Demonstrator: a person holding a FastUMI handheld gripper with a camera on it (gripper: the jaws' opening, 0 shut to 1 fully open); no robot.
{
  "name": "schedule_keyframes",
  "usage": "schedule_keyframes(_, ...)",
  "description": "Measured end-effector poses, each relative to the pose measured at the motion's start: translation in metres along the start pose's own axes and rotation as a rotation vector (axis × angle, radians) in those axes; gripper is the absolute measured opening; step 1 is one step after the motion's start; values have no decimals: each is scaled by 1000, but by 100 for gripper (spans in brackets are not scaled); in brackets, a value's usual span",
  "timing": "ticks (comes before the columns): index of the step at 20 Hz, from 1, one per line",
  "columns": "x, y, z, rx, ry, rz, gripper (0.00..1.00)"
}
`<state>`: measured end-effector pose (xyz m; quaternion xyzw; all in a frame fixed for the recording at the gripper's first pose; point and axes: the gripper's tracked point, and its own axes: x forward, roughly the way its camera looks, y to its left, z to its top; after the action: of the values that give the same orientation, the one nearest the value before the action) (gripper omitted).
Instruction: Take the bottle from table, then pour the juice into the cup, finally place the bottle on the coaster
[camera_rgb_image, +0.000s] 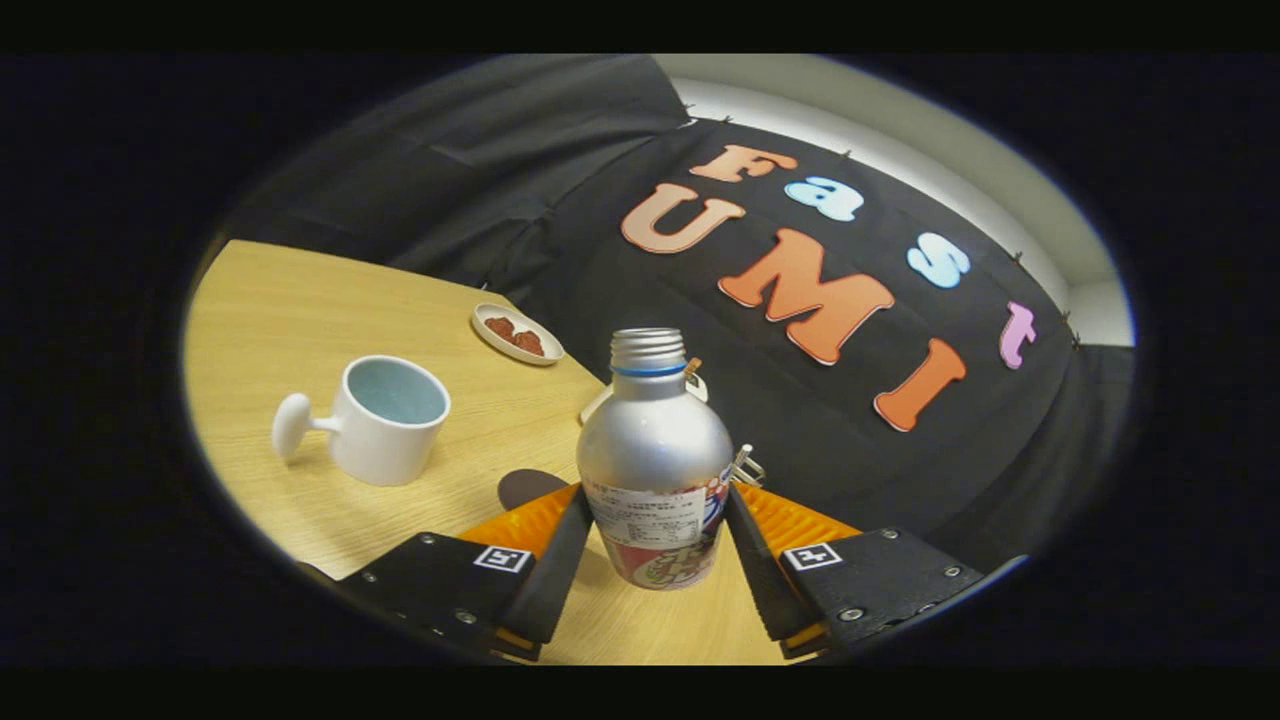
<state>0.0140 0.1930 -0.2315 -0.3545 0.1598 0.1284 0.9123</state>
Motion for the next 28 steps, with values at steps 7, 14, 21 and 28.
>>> schedule_keyframes(7,-2,15,21,-339,-31,-39,77)
schedule_keyframes(14,6,31,31,-563,-77,-75,77)
schedule_keyframes(21,8,33,35,-690,-104,-108,76)
schedule_keyframes(28,7,34,39,-809,-141,-151,76)
